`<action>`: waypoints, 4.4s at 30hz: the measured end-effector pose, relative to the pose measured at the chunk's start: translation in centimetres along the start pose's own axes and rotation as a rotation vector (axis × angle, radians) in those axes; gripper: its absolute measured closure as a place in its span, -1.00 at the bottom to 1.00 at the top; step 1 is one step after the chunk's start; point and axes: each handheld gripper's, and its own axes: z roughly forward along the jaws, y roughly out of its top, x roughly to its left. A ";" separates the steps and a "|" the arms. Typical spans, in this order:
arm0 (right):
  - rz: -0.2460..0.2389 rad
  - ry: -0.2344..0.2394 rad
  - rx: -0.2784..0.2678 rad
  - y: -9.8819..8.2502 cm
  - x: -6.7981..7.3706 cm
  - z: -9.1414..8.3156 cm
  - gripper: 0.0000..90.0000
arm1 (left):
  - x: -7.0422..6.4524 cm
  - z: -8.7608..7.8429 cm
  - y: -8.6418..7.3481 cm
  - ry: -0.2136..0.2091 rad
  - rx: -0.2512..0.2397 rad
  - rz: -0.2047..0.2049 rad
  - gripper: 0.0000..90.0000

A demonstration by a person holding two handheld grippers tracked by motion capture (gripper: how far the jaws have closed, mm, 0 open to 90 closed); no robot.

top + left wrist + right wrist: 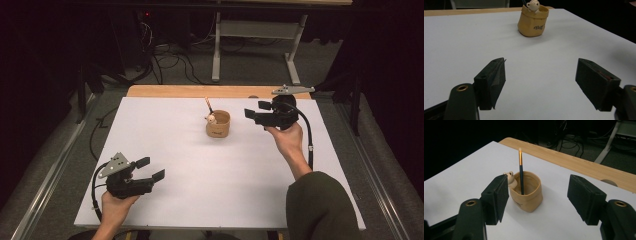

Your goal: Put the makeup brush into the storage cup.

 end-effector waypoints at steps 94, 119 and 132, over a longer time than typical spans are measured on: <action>0.075 -0.030 -0.084 -5.6 -2.7 -7.1 -0.21 | 0.0 0.2 0.0 0.000 0.009 0.000 -0.46; 0.089 -0.035 -0.097 -7.5 -2.6 -8.4 -0.21 | 0.0 0.2 0.0 0.001 0.008 -0.004 -0.46; 0.091 -0.031 -0.109 -8.4 -2.3 -8.8 -0.21 | 0.0 0.2 0.0 0.002 0.008 -0.002 -0.46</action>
